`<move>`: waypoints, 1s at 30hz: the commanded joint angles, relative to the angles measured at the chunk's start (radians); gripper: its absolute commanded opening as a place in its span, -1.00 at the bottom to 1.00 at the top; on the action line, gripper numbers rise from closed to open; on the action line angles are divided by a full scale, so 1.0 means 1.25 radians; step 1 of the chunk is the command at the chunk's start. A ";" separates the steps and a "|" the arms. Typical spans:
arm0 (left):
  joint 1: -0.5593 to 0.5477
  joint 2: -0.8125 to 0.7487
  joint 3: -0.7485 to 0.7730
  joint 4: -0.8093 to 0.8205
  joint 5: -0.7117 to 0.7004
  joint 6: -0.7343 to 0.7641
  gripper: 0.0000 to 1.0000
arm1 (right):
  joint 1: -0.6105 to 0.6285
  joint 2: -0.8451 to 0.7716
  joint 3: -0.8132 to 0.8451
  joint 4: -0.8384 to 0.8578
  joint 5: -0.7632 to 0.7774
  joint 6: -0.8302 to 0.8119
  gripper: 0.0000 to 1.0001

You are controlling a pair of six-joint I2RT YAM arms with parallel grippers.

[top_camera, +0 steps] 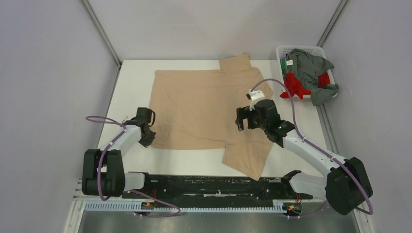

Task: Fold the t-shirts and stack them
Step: Grab the side of the flattened tshirt closest away from the robot with both arms

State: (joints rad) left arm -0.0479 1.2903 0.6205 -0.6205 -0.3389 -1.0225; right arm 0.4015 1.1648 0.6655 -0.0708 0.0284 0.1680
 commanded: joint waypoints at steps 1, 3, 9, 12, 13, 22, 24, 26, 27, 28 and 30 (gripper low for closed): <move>0.009 0.014 0.024 0.035 -0.063 0.050 -0.96 | 0.119 -0.010 0.042 -0.188 0.077 -0.041 0.97; 0.009 0.013 0.026 0.034 -0.063 0.057 -0.96 | 0.156 -0.028 0.019 -0.240 0.080 -0.045 0.97; 0.009 -0.002 0.040 0.019 -0.056 0.078 -0.96 | 0.326 -0.029 0.028 -0.415 -0.002 -0.112 0.98; 0.009 -0.015 0.031 0.035 -0.063 0.075 -0.96 | 0.410 -0.026 0.034 -0.466 0.004 -0.107 0.81; 0.009 -0.016 0.031 0.034 -0.061 0.071 -0.96 | 0.422 -0.017 0.030 -0.478 0.014 -0.095 0.74; 0.009 -0.028 0.032 0.017 -0.044 0.090 -0.96 | 0.523 0.031 -0.091 -0.404 -0.018 0.021 0.37; 0.009 -0.031 0.031 0.017 -0.034 0.093 -0.96 | 0.526 0.044 -0.110 -0.378 0.042 0.038 0.33; 0.009 -0.037 0.025 0.017 -0.032 0.091 -0.96 | 0.526 0.068 -0.116 -0.369 0.136 0.073 0.19; 0.009 -0.040 0.023 0.016 -0.033 0.088 -0.96 | 0.526 0.079 -0.116 -0.369 0.174 0.091 0.06; 0.009 -0.043 0.022 0.010 -0.035 0.086 -0.96 | 0.526 0.086 -0.115 -0.369 0.192 0.105 -0.10; 0.009 -0.050 0.026 -0.010 -0.044 0.077 -0.96 | 0.530 0.080 -0.108 -0.376 0.182 0.112 -0.49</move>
State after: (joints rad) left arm -0.0452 1.2648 0.6342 -0.6048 -0.3649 -0.9440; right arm 1.0641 1.2236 0.5587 -0.5842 0.0937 0.2398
